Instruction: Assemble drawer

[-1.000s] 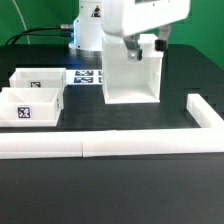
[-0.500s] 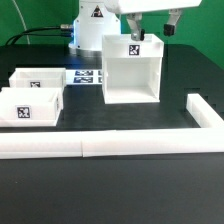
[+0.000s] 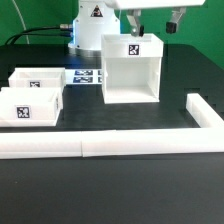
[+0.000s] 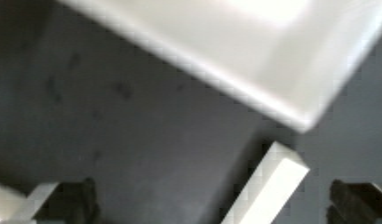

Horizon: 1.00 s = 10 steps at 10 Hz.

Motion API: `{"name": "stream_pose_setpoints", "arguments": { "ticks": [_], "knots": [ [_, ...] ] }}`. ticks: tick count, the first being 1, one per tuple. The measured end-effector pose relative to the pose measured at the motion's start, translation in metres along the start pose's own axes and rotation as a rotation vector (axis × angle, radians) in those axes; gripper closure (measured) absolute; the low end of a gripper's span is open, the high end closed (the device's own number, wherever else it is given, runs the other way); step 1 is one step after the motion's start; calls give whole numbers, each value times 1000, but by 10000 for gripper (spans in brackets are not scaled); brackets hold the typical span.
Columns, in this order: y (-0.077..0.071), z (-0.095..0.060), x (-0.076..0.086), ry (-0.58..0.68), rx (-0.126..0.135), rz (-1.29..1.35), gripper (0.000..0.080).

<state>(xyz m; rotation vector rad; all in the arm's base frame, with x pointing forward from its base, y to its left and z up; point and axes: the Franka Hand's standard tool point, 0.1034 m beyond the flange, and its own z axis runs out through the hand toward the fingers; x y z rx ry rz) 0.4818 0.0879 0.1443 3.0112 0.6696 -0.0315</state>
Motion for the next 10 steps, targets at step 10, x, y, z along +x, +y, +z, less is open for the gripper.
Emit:
{"name": "stream_pose_setpoints", "arguments": {
  "ticks": [10],
  "knots": [
    [-32,25,-59,0,58,307,150]
  ]
}}
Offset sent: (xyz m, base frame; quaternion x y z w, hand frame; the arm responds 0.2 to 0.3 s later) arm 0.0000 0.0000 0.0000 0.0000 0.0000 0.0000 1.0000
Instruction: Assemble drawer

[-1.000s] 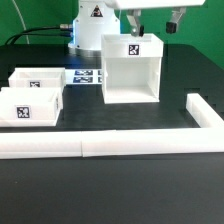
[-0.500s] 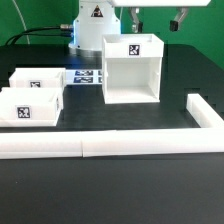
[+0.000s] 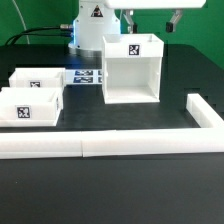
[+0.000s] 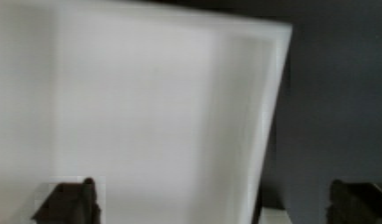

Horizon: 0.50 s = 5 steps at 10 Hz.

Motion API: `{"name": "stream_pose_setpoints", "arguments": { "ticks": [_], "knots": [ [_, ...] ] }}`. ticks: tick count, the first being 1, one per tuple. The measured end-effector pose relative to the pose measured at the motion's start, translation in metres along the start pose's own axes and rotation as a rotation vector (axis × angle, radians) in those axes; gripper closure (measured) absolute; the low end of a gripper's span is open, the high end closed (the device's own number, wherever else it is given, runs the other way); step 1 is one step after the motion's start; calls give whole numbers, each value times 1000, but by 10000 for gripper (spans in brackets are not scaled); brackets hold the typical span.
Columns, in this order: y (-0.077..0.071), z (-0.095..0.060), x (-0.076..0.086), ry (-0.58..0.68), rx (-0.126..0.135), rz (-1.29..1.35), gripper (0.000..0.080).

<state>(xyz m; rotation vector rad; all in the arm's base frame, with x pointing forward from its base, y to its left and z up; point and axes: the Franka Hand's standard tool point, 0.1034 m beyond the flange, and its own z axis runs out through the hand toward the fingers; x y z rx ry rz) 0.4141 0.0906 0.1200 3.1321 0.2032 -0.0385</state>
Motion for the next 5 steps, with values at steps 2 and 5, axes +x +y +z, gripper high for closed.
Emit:
{"name": "stream_pose_setpoints", "arguments": {
  "ticks": [2,5],
  "knots": [
    [-1,15,-10,7,40,71,150],
    [-11,22,-8,2,56,104,150]
  ]
}}
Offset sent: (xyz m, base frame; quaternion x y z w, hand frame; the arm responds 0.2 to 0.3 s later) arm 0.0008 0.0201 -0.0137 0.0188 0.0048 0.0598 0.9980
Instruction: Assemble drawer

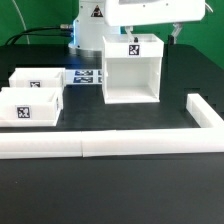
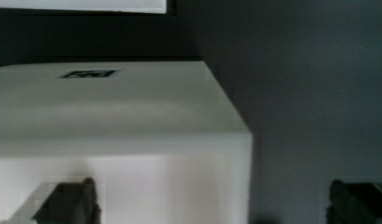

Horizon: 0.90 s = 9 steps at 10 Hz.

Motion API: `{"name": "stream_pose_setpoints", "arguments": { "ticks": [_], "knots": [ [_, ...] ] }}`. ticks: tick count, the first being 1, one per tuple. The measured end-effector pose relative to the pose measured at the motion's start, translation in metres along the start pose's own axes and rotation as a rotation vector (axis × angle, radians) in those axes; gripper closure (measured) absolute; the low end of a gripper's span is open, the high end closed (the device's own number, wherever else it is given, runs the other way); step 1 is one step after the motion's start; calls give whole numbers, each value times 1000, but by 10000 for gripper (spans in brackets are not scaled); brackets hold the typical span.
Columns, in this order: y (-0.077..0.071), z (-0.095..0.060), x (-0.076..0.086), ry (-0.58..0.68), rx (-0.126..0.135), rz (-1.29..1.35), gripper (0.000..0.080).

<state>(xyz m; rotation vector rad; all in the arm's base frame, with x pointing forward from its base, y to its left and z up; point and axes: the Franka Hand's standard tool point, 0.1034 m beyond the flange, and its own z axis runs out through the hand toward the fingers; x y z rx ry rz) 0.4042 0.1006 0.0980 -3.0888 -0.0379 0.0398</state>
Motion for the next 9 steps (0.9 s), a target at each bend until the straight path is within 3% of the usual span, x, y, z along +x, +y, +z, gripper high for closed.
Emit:
{"name": "stream_pose_setpoints", "arguments": {
  "ticks": [2,3,4,5,6,9],
  "knots": [
    [-1,-2,3,1,1,-2,412],
    [-1,-2,3,0,1,-2,412],
    [-1,-2,3,0,1,-2,589],
    [-1,-2,3,0,1,-2,589],
    [-1,-2,3,0,1,-2,744],
    [-1,-2,3,1,1,-2,763]
  ]
}}
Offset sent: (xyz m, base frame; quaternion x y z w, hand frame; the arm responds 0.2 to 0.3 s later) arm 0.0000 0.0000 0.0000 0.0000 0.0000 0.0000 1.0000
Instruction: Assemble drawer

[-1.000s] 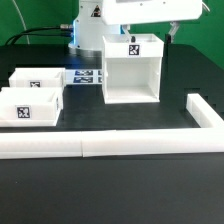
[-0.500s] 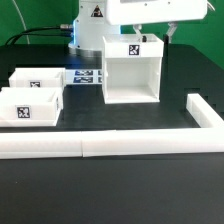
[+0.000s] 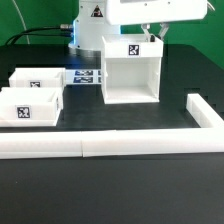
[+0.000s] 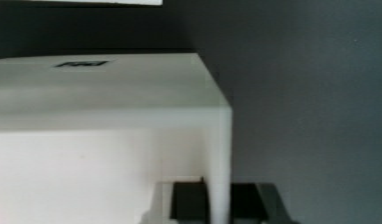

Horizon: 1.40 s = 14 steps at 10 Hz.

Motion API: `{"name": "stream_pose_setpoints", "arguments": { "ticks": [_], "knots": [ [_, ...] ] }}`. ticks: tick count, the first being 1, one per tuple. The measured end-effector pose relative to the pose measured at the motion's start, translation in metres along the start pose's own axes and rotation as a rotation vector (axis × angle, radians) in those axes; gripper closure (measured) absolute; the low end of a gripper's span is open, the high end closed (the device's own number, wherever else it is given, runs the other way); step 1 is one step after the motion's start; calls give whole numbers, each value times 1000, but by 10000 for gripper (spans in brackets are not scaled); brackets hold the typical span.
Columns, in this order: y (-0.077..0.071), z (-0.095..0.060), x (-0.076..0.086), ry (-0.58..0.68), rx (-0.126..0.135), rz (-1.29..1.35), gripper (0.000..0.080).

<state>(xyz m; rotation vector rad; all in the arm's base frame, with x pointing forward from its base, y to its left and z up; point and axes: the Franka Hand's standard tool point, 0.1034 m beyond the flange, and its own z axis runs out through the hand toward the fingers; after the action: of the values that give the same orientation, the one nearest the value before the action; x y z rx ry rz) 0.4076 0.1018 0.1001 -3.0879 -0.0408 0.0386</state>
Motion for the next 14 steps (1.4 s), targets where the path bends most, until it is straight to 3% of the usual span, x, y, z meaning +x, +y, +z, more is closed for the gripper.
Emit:
{"name": "stream_pose_setpoints", "arguments": {
  "ticks": [5,9,14],
  "knots": [
    [0,0,2,0,0,-2,762],
    [-1,-2,63,29,21,11,762],
    [12,-5,139,105,32,-39,761]
  ]
}}
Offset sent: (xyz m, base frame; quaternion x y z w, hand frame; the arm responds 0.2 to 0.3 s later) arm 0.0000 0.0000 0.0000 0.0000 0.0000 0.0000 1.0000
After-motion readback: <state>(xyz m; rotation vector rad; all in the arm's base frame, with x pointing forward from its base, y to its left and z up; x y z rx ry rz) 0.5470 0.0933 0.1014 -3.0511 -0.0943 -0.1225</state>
